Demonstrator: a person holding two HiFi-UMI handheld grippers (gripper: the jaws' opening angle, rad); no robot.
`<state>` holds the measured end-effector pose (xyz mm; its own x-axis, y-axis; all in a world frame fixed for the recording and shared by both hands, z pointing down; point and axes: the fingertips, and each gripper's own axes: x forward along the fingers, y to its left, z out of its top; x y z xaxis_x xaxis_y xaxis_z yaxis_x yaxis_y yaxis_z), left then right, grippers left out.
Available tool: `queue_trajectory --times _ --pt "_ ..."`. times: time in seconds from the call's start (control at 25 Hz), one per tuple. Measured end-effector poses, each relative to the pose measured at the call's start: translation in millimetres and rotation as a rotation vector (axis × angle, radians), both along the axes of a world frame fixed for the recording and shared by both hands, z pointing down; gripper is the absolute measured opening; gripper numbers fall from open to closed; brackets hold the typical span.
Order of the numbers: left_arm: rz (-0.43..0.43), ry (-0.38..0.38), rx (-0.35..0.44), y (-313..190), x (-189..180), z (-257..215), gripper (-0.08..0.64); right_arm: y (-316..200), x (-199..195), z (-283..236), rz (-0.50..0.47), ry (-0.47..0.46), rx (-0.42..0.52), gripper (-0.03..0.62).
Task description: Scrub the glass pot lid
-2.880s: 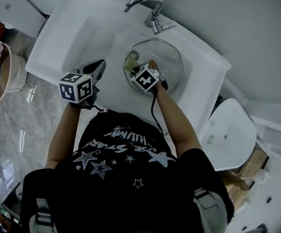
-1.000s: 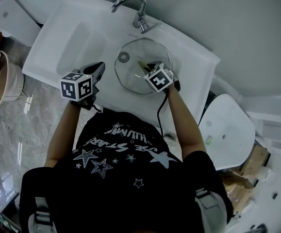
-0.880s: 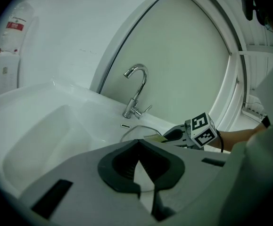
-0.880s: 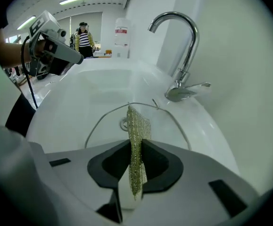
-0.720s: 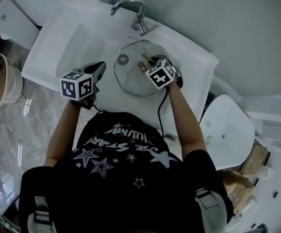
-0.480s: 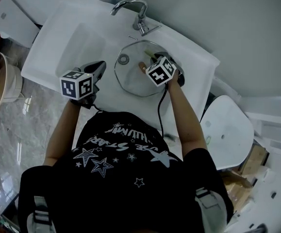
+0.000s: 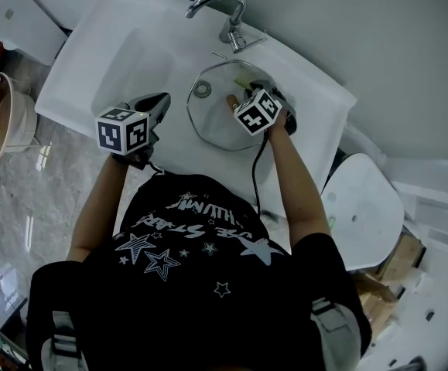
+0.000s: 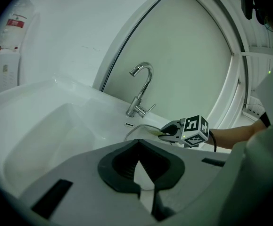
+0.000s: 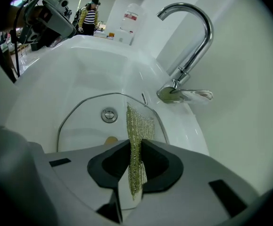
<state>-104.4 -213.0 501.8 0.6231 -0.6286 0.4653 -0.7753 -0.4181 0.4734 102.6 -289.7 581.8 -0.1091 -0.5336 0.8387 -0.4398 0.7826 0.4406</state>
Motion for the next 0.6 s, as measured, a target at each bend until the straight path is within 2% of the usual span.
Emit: queue_trajectory --times 0.6 --pt "-0.019 -0.005 -0.012 14.5 -8.7 3.0 0.008 57.0 -30.4 45.6 -0.114 -0.011 -0.158 0.067"
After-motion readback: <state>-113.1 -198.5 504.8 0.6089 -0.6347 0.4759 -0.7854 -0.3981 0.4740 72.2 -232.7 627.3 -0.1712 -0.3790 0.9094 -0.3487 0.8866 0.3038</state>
